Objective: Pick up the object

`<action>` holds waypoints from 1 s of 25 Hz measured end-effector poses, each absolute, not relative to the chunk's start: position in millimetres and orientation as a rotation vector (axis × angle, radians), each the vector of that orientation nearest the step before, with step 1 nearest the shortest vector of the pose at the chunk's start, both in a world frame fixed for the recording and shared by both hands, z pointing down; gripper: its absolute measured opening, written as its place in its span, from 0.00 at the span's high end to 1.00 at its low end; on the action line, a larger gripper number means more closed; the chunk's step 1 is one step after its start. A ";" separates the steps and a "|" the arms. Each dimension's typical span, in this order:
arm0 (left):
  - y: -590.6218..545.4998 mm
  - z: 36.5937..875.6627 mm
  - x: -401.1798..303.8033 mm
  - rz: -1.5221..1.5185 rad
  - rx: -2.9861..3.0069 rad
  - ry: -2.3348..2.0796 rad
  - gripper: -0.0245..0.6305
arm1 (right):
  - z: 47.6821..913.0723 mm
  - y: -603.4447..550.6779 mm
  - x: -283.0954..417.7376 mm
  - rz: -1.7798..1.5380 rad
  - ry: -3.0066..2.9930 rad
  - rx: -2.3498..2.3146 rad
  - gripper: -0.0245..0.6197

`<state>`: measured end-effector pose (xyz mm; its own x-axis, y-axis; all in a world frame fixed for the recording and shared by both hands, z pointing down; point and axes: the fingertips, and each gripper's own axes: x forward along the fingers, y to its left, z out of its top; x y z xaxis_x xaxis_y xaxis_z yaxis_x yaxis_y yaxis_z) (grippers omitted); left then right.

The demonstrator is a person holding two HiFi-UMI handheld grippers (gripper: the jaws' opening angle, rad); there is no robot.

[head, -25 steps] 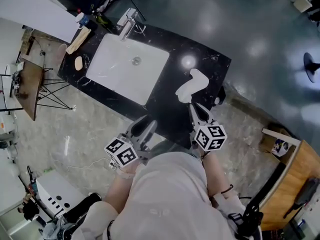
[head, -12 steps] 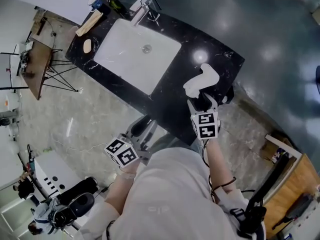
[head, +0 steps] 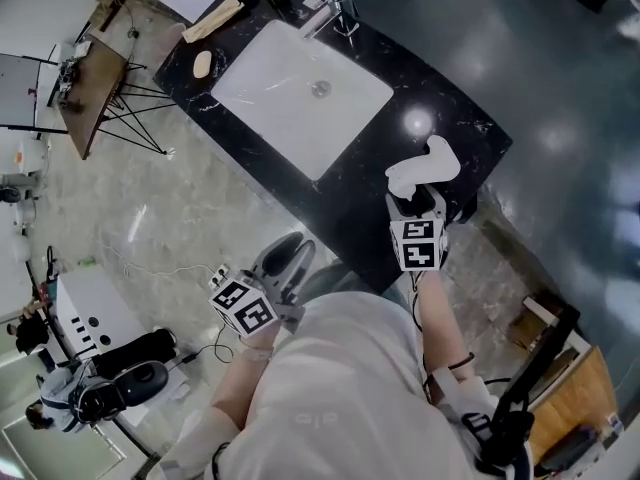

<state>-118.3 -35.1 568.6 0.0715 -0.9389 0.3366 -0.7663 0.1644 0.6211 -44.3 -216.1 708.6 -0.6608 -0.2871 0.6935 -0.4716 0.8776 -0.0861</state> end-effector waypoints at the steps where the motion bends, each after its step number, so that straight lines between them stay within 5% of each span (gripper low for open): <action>1: -32.6 568.3 -119.8 -0.307 1.630 -1.741 0.76 | 709.2 -215.8 -46.7 0.329 -2.331 0.533 0.53; 25: 29.0 584.1 -137.3 -0.461 1.417 -1.906 0.76 | 723.8 -218.7 -73.2 0.262 -2.252 0.506 0.53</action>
<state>-137.3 29.0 584.1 -0.1498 -0.9336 0.3254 -0.6819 0.3358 0.6498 -73.2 -218.7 723.8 -0.6034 -0.2727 0.7494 -0.4376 0.8988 -0.0253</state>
